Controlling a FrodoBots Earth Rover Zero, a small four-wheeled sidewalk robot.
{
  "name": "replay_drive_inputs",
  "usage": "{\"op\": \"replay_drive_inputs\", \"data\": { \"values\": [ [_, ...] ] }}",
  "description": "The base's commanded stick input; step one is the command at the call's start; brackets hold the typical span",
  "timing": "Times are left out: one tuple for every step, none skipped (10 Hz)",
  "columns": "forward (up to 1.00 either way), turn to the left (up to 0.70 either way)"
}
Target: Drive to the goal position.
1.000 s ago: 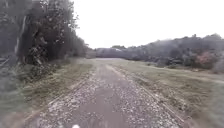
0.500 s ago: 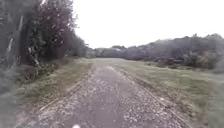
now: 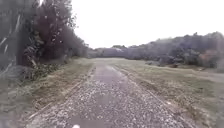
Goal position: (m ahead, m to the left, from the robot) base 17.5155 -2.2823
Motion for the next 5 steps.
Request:
{"op": "replay_drive_inputs", "data": {
  "values": [
    [0.45,0.00],
    [0.45,0.00],
    [0.45,0.00],
    [0.45,0.00],
    [0.45,0.00]
  ]
}}
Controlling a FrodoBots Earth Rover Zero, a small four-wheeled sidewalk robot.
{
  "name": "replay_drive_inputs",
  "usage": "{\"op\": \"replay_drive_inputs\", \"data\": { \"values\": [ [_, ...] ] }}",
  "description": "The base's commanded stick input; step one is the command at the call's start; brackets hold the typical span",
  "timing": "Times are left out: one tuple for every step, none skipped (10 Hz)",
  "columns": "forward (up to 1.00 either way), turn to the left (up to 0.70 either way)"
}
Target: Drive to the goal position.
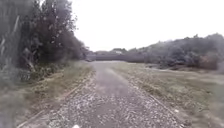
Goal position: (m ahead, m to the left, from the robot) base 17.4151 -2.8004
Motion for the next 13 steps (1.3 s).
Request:
{"op": "replay_drive_inputs", "data": {
  "values": [
    [0.45,0.00],
    [0.45,0.00],
    [0.45,0.00],
    [0.45,0.00],
    [0.45,0.00],
    [0.45,0.00],
    [0.45,0.00],
    [0.45,0.00],
    [0.45,0.00],
    [0.45,0.00],
    [0.45,0.00],
    [0.45,0.00],
    [0.45,0.00]
  ]
}}
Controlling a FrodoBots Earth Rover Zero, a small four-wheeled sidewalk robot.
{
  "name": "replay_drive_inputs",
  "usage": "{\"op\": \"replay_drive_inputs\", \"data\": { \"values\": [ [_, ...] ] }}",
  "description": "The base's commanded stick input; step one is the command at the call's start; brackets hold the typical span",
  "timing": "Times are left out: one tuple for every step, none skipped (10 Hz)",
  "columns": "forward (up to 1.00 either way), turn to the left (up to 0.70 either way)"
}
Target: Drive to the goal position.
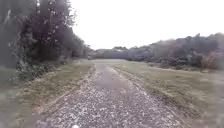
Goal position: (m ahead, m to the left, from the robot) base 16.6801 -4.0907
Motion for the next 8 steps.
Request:
{"op": "replay_drive_inputs", "data": {
  "values": [
    [0.45,0.00],
    [0.45,0.00],
    [0.45,0.00],
    [0.45,0.00],
    [0.45,0.00],
    [0.45,0.00],
    [0.45,0.00],
    [0.45,0.00]
  ]
}}
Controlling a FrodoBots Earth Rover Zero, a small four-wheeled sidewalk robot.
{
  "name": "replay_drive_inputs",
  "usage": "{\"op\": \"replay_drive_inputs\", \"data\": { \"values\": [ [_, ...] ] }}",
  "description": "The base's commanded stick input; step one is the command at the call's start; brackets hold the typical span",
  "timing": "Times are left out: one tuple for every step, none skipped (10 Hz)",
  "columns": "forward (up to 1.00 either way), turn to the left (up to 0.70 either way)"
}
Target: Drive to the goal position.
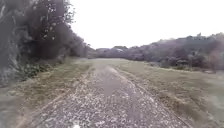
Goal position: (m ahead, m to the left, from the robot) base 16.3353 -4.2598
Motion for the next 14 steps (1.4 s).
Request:
{"op": "replay_drive_inputs", "data": {
  "values": [
    [0.45,0.00],
    [0.45,0.00],
    [0.45,0.00],
    [0.45,0.00],
    [0.45,0.00],
    [0.45,0.00],
    [0.45,0.00],
    [0.45,0.00],
    [0.45,0.00],
    [0.45,0.00],
    [0.45,0.00],
    [0.45,0.00],
    [0.45,0.00],
    [0.45,0.00]
  ]
}}
